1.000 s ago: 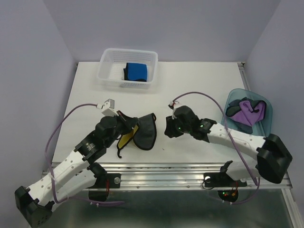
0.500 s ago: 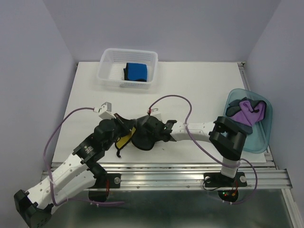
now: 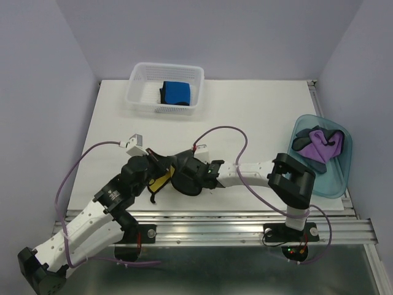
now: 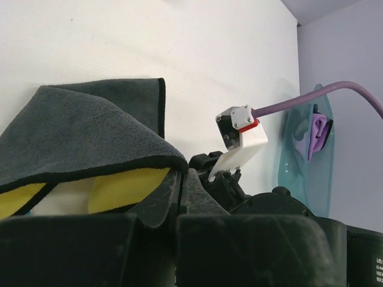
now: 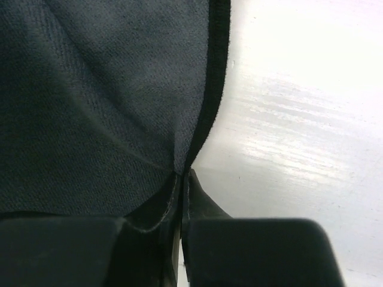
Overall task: Fold and stack the towels
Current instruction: Flatten out the crumpled towel
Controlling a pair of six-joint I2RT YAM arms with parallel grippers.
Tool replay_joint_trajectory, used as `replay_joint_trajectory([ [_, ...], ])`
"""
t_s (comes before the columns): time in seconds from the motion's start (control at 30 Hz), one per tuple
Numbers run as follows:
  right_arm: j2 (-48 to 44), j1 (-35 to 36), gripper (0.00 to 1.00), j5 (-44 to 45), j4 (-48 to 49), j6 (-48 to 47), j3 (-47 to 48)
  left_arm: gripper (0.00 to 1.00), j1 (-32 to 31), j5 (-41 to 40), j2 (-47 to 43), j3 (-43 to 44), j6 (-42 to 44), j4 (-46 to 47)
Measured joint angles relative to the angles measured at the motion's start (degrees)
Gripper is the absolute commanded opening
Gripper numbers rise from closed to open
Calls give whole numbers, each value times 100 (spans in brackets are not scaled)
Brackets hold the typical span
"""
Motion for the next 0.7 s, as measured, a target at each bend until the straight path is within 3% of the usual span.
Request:
replay_joint_trajectory([
  [0.17,-664,2,1,57,-170,-205,-267,0,-2,-17,-68,0,85,-15],
  [0.53,-4951,7,1,-780,-361,-688,-758,0,-2,234,-1370,330,361,-125],
  [0.7,-5421,7,1,-758,-570,-643,-793,0,-2,452,-1521,481,385,76],
])
